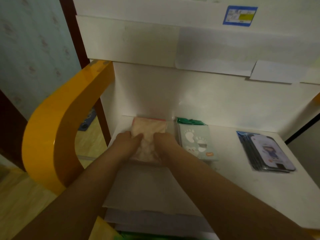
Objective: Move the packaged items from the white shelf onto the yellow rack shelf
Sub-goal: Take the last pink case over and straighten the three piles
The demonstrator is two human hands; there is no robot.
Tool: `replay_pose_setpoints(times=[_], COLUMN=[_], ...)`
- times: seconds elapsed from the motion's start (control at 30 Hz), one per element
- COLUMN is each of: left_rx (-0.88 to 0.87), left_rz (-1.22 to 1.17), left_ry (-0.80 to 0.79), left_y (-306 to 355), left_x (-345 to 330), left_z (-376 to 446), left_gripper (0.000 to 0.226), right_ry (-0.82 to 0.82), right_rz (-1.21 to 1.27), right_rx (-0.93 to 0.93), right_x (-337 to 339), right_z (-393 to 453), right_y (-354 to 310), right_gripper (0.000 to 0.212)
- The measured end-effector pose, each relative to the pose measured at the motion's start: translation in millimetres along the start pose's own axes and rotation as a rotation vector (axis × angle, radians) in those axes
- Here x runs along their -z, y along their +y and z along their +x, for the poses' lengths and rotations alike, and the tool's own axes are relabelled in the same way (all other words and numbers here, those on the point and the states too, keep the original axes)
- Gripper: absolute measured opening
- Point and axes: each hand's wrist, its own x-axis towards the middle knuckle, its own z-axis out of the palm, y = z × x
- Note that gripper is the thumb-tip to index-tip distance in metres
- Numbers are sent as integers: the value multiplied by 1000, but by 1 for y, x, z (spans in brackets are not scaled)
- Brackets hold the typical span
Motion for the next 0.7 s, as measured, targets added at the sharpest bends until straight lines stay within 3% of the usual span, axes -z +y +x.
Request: replay_pose_setpoints(times=[0.1,0.23,0.3,0.47,0.53,0.6,0.7], left_rx=[48,81,99,104,111,34,-302], left_rz=[78,89,146,281,317,373,235], left_ry=[-35,-35,-18,45,111,235,384], left_y=[3,1,0,-6,-2,9,42], left_x=[5,5,3,-6,-8,-11,-23], left_z=[10,24,30,37,31,16,-21], left_gripper=[60,60,62,65,69,70,49], right_ry=[-23,38,45,39,69,159,277], right_rz=[-130,-708,-714,-373,-443,-617,-716], right_rx=[-47,19,69,106,171,299,504], right_x=[-6,-15,-14,-7,-2,13,54], right_z=[16,27,34,30,21,8,-8], right_y=[-14,-28,-27,-16,-14,-11,-1], right_gripper=[43,44,44,48,61,69,47])
